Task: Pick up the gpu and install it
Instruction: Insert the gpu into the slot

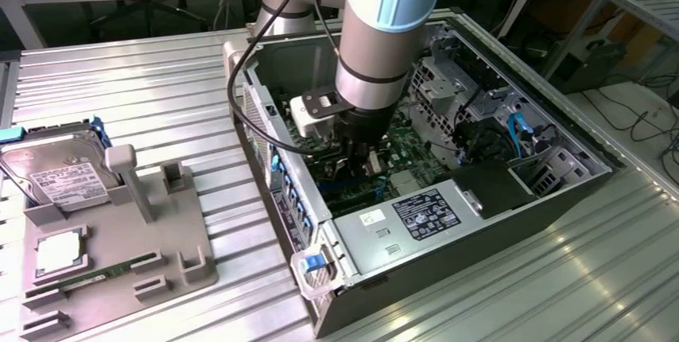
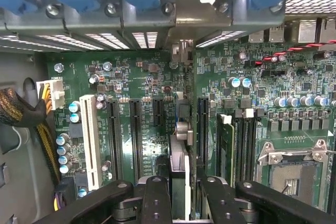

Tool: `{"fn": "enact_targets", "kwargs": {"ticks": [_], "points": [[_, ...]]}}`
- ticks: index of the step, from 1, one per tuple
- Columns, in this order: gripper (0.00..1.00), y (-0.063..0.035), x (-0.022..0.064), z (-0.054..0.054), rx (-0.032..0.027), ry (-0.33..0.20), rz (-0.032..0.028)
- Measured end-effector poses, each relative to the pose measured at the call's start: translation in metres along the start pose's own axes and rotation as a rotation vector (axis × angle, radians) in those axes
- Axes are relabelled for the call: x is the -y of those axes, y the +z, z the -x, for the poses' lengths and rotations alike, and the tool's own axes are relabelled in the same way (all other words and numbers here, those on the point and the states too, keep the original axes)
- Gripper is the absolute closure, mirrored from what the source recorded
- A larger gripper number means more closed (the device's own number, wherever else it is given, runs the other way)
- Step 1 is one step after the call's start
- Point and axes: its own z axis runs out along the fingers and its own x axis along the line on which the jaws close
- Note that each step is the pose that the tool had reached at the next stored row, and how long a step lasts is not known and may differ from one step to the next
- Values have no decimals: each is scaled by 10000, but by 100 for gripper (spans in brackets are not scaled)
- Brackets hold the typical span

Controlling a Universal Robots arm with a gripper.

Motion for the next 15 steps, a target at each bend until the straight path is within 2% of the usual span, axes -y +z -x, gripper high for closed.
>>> {"fn": "enact_targets", "kwargs": {"ticks": [15], "points": [[73,4,-1,0,1,-1,0]]}}
